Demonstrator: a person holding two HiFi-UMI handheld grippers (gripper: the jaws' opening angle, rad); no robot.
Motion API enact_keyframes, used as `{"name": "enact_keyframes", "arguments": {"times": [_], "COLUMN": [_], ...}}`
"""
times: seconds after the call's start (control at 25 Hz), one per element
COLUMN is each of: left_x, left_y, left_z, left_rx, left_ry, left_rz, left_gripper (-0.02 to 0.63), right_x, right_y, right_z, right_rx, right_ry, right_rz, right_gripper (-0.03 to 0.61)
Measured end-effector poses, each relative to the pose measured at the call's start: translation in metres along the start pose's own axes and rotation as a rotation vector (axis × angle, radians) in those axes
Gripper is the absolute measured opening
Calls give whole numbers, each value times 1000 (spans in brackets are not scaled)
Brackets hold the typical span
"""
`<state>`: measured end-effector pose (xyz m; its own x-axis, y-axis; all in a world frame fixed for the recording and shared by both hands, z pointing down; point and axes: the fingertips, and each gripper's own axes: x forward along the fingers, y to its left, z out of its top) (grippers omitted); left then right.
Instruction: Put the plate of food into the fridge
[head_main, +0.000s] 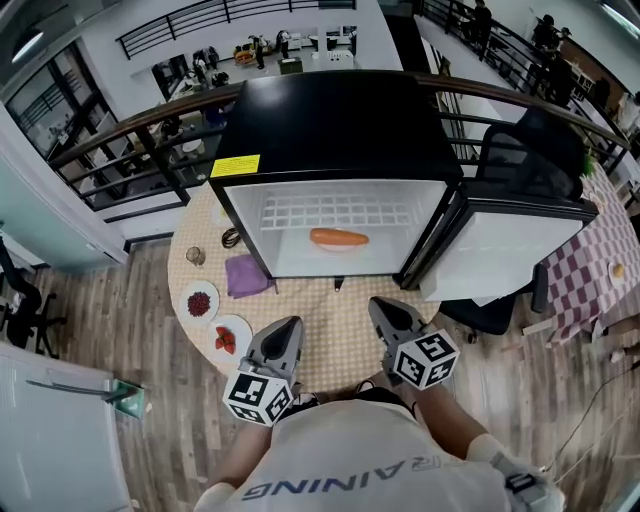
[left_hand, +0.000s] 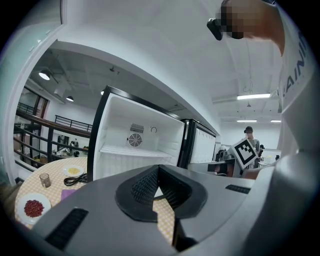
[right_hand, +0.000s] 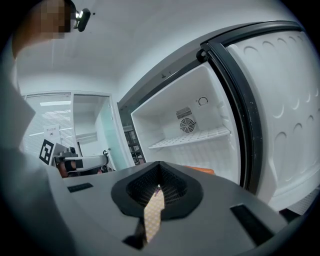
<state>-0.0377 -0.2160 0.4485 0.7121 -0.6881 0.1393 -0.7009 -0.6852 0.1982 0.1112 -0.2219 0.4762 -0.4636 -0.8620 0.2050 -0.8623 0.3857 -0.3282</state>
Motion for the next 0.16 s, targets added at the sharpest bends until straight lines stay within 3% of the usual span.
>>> {"name": "enact_keyframes", "arguments": {"times": [0.16], "left_x": [-1], "left_y": [-1], "left_z": [1], "left_rx": [3], "left_ry": [0], "left_rz": [-3], "left_gripper": [9], "right_x": [3], "right_y": [2], "right_z": [1], "right_rx": [-5], "right_ry": [1], "right_rz": [5], "right_gripper": [20]}}
